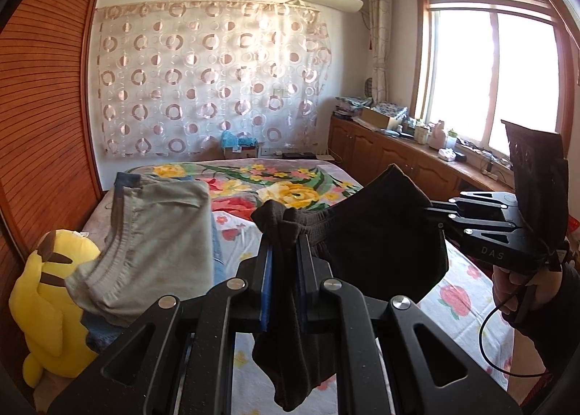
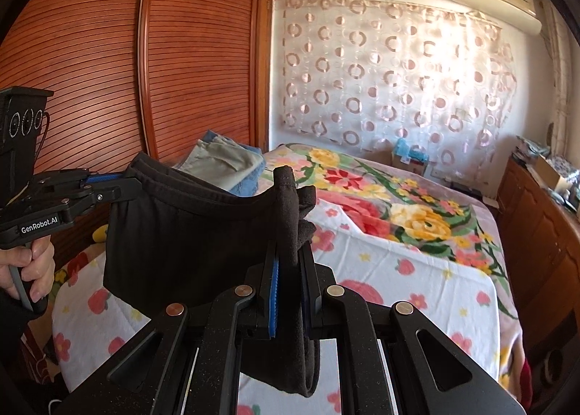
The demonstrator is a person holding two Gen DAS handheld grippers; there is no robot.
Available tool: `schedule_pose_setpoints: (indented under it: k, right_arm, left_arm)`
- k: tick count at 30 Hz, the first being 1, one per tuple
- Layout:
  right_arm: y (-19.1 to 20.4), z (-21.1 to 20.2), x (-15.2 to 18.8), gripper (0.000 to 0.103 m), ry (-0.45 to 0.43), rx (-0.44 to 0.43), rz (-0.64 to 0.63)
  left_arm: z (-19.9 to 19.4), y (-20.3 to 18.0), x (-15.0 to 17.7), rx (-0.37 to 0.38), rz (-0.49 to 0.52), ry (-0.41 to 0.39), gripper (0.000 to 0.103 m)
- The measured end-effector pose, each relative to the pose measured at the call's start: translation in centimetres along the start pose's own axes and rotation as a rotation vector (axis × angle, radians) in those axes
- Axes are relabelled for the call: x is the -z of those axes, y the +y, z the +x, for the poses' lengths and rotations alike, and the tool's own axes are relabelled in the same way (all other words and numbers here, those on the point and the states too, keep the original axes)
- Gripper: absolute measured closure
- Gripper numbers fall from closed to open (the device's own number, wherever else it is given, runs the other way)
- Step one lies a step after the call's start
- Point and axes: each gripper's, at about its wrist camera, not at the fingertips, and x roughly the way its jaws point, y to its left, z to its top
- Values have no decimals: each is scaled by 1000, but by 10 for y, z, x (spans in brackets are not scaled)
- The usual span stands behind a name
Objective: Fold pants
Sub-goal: 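Lift the black shorts with both tools and carry them toward the clothes stack, then lower the shorts onto the jeans stack and open both tools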
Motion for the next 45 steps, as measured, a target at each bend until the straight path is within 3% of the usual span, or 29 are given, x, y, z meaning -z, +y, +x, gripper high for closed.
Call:
schedule_pose_setpoints:
  k: [9, 22, 35, 45]
  right_arm:
    - [-17, 19, -34, 93, -41, -35, -25]
    - [-22, 60, -59, 93, -75, -66, -98]
    - [-24, 118, -77, 93, -71, -118, -204]
    - [-22, 168, -93, 93, -63, -217, -252]
  left_arm:
    - [-2, 19, -26, -48, -6, -39, 90]
    - [7, 51, -35, -111, -25, -50, 90]
    - [15, 79, -22, -149, -92, -36, 90]
    - [6, 87, -2, -205, -172, -42, 90]
